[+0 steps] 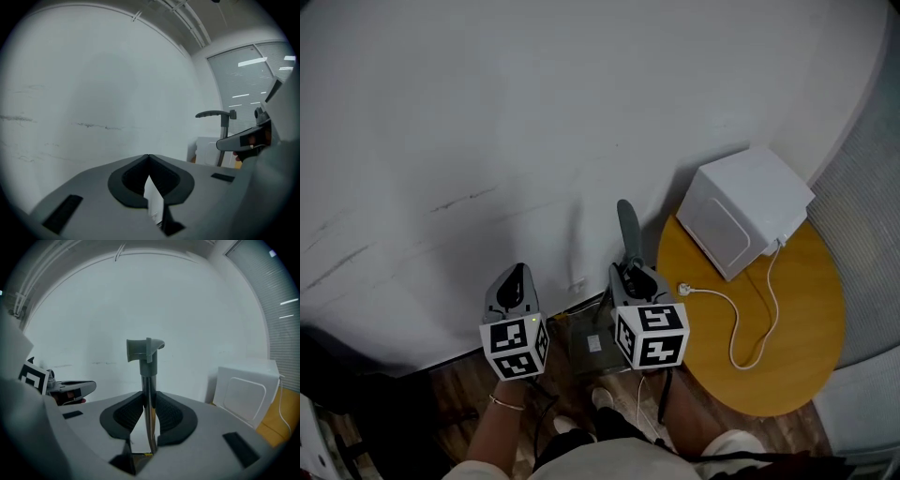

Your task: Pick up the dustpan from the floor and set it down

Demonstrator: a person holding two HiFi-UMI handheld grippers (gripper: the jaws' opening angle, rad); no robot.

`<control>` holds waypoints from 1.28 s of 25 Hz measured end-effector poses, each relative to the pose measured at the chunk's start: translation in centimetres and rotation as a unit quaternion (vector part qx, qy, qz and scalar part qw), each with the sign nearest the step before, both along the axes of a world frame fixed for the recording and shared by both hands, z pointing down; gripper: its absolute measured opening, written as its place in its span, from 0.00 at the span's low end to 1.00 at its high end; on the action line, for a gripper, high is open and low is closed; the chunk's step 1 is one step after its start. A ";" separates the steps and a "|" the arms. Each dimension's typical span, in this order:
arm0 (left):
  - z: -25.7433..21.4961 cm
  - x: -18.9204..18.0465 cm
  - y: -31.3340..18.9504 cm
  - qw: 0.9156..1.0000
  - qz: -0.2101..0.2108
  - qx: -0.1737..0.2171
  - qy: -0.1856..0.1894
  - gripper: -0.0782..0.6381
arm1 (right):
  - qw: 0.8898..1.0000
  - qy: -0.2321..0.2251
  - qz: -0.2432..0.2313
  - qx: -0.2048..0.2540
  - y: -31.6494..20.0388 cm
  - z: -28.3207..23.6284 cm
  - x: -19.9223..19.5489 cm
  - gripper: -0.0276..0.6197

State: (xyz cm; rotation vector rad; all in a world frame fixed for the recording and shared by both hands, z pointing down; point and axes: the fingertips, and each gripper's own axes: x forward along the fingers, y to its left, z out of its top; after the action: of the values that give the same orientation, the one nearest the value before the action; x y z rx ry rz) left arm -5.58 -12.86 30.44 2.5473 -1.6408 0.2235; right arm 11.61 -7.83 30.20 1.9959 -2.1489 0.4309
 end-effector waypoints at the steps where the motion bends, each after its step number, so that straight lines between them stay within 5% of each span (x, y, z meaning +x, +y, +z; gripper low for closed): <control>1: 0.5 0.4 -0.1 1.000 0.006 -0.002 -0.003 0.13 | 1.000 0.000 0.005 -0.005 0.1 0.6 0.2 0.20; 20: 6.0 4.6 -3.0 0.991 0.125 -0.026 -0.033 0.13 | 0.988 0.010 0.151 -0.034 -0.2 6.3 4.2 0.20; 32: 8.7 7.1 -5.8 0.985 0.158 -0.051 -0.047 0.13 | 0.982 0.010 0.177 -0.068 -2.2 9.8 6.0 0.20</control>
State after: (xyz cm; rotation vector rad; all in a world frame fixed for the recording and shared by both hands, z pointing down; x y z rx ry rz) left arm 1.56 -18.68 39.19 2.7418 -1.2055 0.4481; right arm 17.60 -9.98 40.04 2.2914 -1.6995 0.5877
